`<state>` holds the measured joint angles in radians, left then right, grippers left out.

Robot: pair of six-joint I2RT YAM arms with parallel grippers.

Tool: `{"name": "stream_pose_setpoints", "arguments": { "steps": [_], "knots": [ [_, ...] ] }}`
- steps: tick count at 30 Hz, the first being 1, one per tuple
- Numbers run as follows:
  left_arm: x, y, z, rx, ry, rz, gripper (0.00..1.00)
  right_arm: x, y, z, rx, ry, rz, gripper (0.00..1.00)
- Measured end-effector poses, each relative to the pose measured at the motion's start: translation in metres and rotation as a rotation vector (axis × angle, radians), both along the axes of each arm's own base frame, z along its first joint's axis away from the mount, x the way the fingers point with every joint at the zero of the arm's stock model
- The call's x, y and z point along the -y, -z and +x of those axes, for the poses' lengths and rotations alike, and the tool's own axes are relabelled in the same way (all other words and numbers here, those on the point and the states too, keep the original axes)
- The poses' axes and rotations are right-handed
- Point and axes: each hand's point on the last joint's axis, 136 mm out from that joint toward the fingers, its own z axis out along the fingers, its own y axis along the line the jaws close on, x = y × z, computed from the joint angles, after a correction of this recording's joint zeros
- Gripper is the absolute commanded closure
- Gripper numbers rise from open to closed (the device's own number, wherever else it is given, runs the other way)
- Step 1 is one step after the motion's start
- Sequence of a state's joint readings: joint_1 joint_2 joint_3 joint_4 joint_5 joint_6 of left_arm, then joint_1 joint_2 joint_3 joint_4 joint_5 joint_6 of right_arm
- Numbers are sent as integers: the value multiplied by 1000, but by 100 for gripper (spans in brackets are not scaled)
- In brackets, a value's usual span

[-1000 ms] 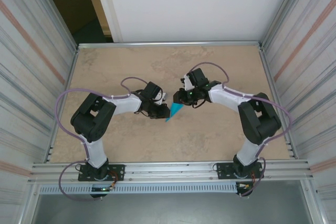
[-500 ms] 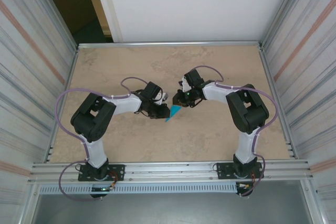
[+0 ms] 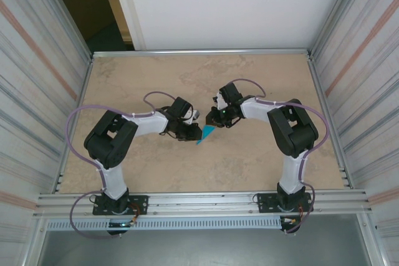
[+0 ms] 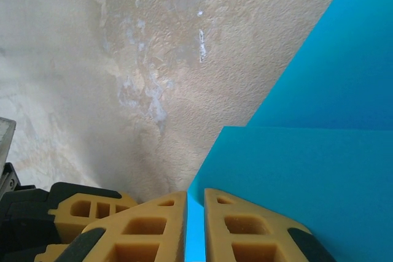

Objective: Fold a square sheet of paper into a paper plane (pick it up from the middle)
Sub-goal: Fold the wing for the fifth time at the center of the table.

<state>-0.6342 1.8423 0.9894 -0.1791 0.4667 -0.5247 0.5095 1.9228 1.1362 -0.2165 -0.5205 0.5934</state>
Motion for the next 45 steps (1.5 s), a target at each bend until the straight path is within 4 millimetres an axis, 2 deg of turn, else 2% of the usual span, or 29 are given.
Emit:
{"name": "stream_pose_setpoints", "arguments": {
  "steps": [25,34,37,40,45],
  "knots": [
    [0,0,0,-4,-2,-2,81,6,15,-1,-27,9,-13,85],
    [1,-4,0,-1,-1,-4,76,6,16,-1,-40,7,-15,84],
    [-1,-10,-1,6,-4,2,74,5,16,0,-47,7,-22,84],
    [-2,-24,3,46,-14,-7,74,4,15,1,-52,6,-27,84],
    [2,-46,12,102,-29,-43,80,2,15,1,-58,3,-33,85]
  ]
}}
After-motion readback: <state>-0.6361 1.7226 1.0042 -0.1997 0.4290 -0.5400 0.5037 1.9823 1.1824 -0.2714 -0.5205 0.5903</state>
